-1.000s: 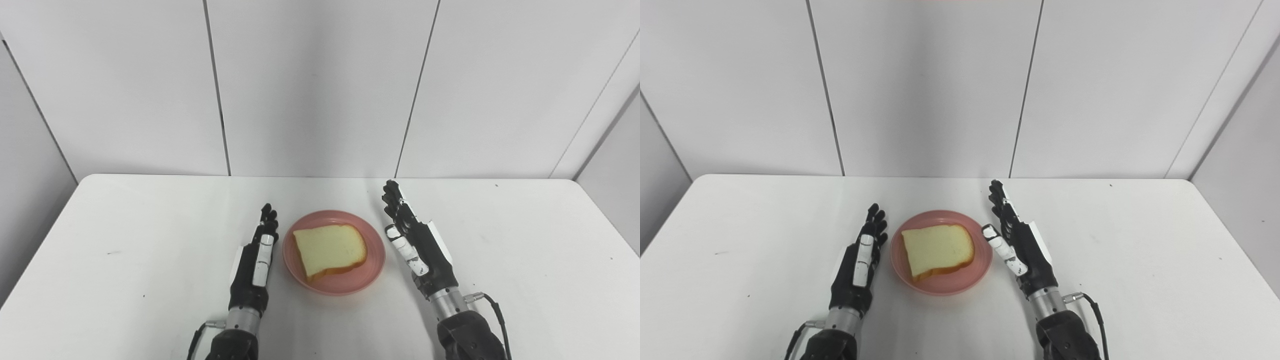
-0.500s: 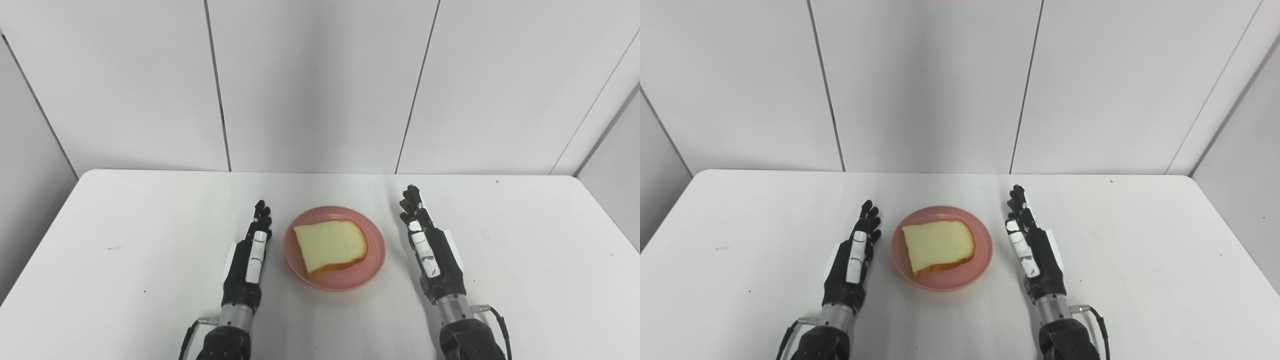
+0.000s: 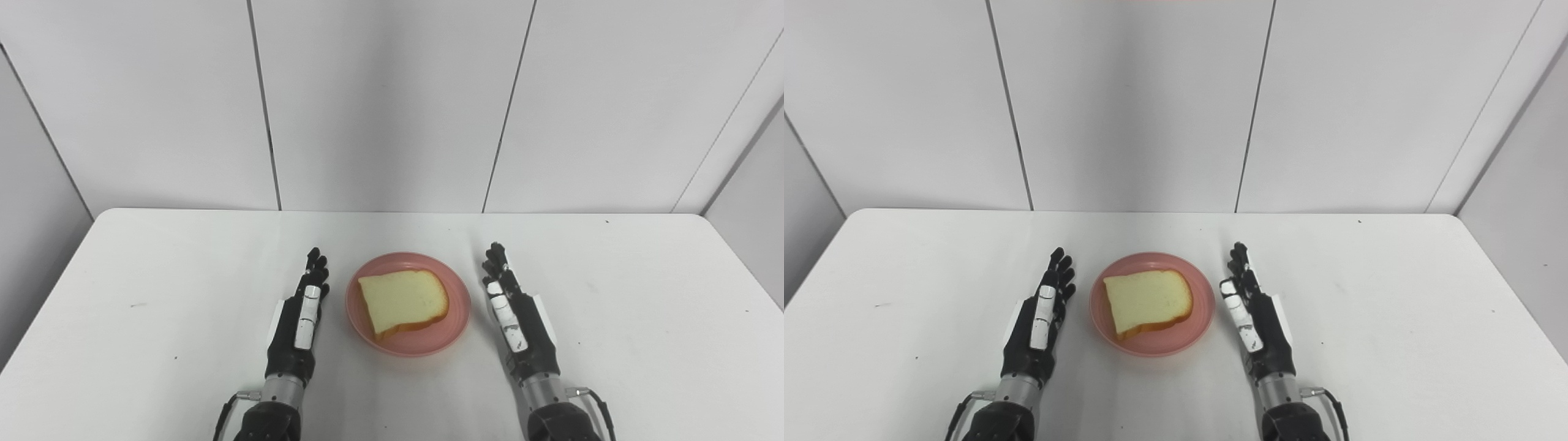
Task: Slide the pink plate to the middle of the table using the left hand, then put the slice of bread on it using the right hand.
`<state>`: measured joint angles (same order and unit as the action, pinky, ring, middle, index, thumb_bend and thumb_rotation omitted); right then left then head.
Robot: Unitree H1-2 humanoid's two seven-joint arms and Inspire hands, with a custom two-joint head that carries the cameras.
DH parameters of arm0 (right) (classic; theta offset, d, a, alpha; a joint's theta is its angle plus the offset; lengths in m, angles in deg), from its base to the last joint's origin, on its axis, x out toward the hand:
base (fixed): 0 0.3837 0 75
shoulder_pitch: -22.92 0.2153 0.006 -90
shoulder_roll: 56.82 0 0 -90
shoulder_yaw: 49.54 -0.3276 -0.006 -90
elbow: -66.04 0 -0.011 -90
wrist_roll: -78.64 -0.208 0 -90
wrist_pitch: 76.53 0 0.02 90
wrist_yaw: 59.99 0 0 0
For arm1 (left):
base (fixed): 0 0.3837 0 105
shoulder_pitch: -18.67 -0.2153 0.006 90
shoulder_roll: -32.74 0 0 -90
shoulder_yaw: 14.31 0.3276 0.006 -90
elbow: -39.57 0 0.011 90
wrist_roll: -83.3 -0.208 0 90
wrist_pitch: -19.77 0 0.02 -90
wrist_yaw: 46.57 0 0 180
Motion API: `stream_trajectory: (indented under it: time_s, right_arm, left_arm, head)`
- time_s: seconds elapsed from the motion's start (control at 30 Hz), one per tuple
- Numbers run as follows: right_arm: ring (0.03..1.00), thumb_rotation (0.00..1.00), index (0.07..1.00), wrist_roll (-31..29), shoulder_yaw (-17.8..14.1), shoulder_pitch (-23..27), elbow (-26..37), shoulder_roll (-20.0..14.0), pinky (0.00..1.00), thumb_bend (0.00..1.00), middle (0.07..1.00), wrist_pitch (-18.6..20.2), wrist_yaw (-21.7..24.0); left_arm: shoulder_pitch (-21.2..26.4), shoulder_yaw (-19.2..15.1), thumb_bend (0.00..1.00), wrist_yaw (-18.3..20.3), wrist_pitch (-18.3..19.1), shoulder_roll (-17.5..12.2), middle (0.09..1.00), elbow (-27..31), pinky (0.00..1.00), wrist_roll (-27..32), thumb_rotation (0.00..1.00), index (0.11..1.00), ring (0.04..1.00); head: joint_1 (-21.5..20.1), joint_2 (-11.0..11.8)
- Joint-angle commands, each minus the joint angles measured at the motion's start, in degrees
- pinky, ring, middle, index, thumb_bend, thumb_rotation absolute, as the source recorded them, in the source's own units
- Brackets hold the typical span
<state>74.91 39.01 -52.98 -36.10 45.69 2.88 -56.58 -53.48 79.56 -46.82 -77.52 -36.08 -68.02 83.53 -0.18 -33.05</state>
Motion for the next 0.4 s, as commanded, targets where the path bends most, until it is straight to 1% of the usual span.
stream_trajectory:
  time_s: [0.0,0.17,0.27,0.37]
  right_arm:
    - [1.0,0.83,1.0,-1.3,-0.5,1.5,0.3,0.2,1.0,0.75,1.0,-0.2,0.1]
    - [1.0,0.86,1.0,-2.6,-0.6,2.3,-1.1,-0.3,1.0,0.72,1.0,-0.2,1.0]
    - [1.0,0.85,1.0,-2.9,-0.8,2.5,-1.8,-0.2,1.0,0.73,1.0,-0.3,0.9]
    - [1.0,0.83,1.0,-2.9,-0.9,2.5,-1.9,-0.1,1.0,0.72,1.0,-0.5,0.9]
  left_arm:
    - [1.1,0.0,0.75,0.7,-0.2,-0.3,1.0,1.1,1.0,0.2,1.0,1.0,1.0]
    - [1.2,-0.4,0.76,1.7,0.2,-0.5,1.0,0.8,1.0,1.0,1.0,1.0,1.0]
    - [1.3,-0.8,0.75,2.0,0.0,-0.4,1.0,0.6,1.0,1.5,1.0,1.0,1.0]
    - [1.5,-1.0,0.75,2.5,0.1,-0.5,1.0,0.4,1.0,1.9,1.0,1.0,1.0]
  head:
    - [0.1,0.0]
    - [-0.4,0.1]
    - [-0.4,0.3]
    - [-0.4,0.2]
